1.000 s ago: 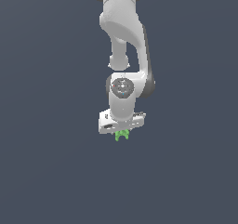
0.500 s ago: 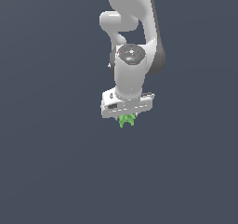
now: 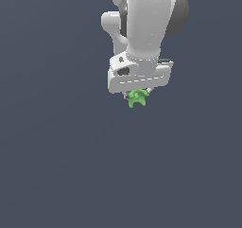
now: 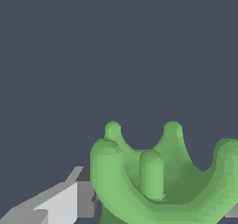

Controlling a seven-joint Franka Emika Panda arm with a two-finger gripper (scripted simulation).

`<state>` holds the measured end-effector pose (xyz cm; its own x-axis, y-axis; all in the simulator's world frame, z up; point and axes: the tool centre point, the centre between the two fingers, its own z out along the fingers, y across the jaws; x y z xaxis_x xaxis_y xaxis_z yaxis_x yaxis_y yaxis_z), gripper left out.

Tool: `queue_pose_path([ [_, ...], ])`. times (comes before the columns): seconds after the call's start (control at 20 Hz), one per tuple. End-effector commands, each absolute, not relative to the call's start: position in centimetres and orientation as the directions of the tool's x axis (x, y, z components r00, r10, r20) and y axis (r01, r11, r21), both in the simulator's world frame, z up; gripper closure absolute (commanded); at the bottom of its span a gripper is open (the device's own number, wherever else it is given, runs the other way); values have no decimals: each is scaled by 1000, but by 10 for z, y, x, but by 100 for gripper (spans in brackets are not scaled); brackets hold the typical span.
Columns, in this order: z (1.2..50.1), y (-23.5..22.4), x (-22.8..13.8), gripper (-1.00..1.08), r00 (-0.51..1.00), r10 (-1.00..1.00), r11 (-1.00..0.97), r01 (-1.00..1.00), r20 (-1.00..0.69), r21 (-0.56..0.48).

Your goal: Pick up the object and move it to a goal position.

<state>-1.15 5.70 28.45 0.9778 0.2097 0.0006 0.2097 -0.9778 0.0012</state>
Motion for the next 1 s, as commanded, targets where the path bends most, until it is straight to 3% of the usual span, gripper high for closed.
queue_pose_path([
  [0.0, 312, 63, -19, 108, 978, 210, -978, 210, 0, 1],
  [0.45, 386, 80, -35, 108, 978, 210, -978, 210, 0, 1],
  [0.95, 413, 86, -39, 108, 978, 209, -978, 209, 0, 0],
])
